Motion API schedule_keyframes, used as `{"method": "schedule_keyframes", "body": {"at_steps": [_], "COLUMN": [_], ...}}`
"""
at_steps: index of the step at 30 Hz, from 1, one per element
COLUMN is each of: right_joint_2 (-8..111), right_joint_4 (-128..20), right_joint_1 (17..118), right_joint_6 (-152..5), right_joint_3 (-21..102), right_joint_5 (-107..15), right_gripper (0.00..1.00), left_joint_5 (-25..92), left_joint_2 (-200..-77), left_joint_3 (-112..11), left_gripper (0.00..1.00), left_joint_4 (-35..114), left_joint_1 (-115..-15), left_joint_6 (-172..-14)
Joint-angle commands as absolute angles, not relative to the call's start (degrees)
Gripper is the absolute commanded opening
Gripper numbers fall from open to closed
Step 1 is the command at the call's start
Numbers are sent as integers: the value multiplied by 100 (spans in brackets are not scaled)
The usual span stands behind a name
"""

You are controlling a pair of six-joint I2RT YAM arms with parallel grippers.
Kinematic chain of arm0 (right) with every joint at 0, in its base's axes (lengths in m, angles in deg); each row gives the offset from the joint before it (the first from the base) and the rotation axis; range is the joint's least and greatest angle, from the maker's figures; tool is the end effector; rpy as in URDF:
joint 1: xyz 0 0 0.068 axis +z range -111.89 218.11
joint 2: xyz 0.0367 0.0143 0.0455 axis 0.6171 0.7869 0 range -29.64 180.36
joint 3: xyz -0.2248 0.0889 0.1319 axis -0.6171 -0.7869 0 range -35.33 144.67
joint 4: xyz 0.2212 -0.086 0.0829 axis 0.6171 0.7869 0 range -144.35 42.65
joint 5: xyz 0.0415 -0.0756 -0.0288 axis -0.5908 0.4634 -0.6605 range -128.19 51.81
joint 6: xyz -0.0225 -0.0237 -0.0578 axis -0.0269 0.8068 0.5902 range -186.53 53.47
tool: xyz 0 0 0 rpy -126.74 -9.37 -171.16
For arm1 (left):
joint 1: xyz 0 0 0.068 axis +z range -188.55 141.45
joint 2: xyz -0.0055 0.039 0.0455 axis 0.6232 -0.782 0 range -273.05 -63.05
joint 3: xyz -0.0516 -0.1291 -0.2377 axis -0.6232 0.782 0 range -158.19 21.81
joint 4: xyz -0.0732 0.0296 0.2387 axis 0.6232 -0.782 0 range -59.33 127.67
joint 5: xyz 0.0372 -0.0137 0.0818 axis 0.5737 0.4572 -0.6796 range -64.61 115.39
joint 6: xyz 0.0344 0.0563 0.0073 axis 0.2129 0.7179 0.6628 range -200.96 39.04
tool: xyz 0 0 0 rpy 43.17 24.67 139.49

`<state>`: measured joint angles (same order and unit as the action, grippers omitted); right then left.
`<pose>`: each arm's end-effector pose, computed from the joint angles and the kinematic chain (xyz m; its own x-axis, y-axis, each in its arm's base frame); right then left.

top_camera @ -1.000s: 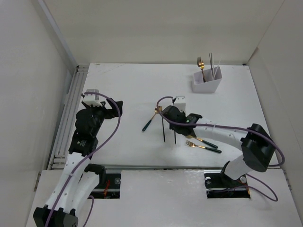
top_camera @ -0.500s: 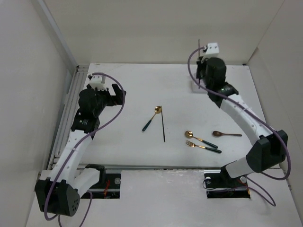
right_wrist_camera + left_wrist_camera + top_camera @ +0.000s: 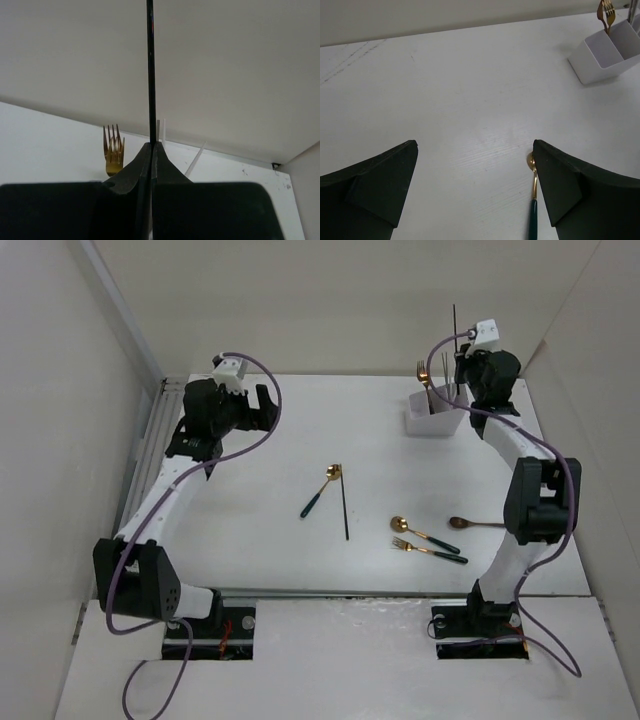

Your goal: Sort the eating utensils into containers

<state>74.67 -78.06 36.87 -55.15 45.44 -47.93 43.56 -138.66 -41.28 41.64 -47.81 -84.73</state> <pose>0.4506 -0.0007 0.3337 0.0320 -0.1952 -0.9802 -0.1444 0.9695 -0.1978 0.3112 -0.0673 0.3611 -0.1764 -0.0346 -0.9837 0.4467 0.8877 -0.1114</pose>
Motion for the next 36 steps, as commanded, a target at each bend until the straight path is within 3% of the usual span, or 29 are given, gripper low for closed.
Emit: {"method": "schedule_keyframes", "body": {"at_steps": [1, 10, 23, 24, 27, 30, 34, 36], "right_joint_2": [7625, 8110, 7740, 7741, 7688, 7513, 7091, 6661], "right_joint_4": [-9555, -10234, -10120, -10041, -9909, -9760, -9540, -9400], "right_joint_1": [3661, 3486, 3318, 3318, 3318, 3318, 3379, 3458], "right_joint_6": [-5632, -6089, -6090, -6090, -6090, -6204, -6204, -6204], "right_joint_3": [4526, 4281, 3296, 3374, 3489, 3760, 3806, 3745], "right_joint_5": [-5339, -5270, -4926, -4926, -5329, -5550, -4840, -4541], "right_gripper": [0, 0, 0, 4, 39, 60, 72, 72], "left_joint_5": [4508, 4508, 4507, 4508, 4508, 4508, 4508, 4455], "left_joint_2": [-14196, -15330, -15639, -15639, -15587, -15516, -15253, -15051], "left_joint_3": [-4673, -5482, -5764, -5764, -5712, -5650, -5387, -5220], "left_gripper": [99, 99, 100, 100, 100, 100, 100, 100], "left_joint_4": [4294, 4259, 4321, 4321, 4373, 4373, 4373, 4373], "left_joint_1": [-4769, -4769, -4769, -4769, -4769, -4769, -4769, -4769], "left_joint_6": [-8342, -8403, -8404, -8404, -8456, -8396, -8343, -8290]}}
